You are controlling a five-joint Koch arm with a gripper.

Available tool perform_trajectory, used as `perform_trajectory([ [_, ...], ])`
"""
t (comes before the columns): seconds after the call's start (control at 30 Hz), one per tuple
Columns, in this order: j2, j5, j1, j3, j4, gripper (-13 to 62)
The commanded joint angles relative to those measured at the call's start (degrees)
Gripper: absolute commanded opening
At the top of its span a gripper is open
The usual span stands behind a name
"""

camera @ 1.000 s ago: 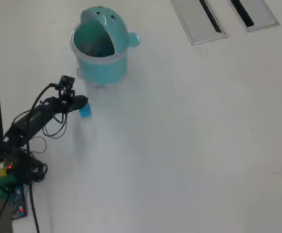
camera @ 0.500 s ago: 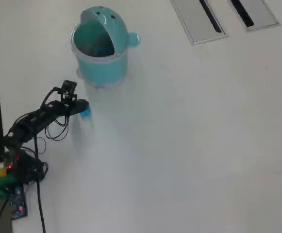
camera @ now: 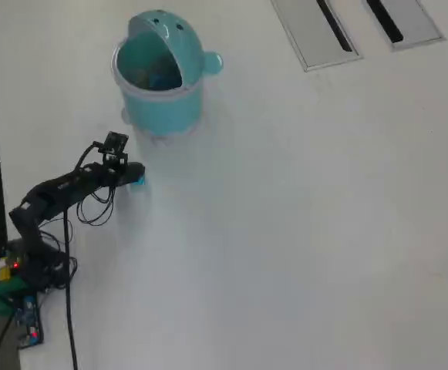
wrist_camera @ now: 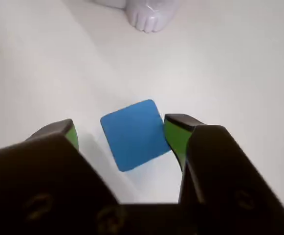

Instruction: Grasp RGB lego blocks and put them in the bin one by one.

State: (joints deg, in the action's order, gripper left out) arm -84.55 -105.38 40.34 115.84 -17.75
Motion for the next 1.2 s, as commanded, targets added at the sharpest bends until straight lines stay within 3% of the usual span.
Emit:
perform_trajectory([
  [0.0, 0.09, -1.32, -0.97, -1.32, 2.37, 33.0],
  [0.27, 2.81, -2.11, -2.2, -0.53, 5.36, 32.0],
  [0.6, 0.88, -0.18, -2.64, -0.26, 7.47, 13.8],
  [1.17, -15.56, 9.14, 0.44, -8.88, -0.35, 13.4],
])
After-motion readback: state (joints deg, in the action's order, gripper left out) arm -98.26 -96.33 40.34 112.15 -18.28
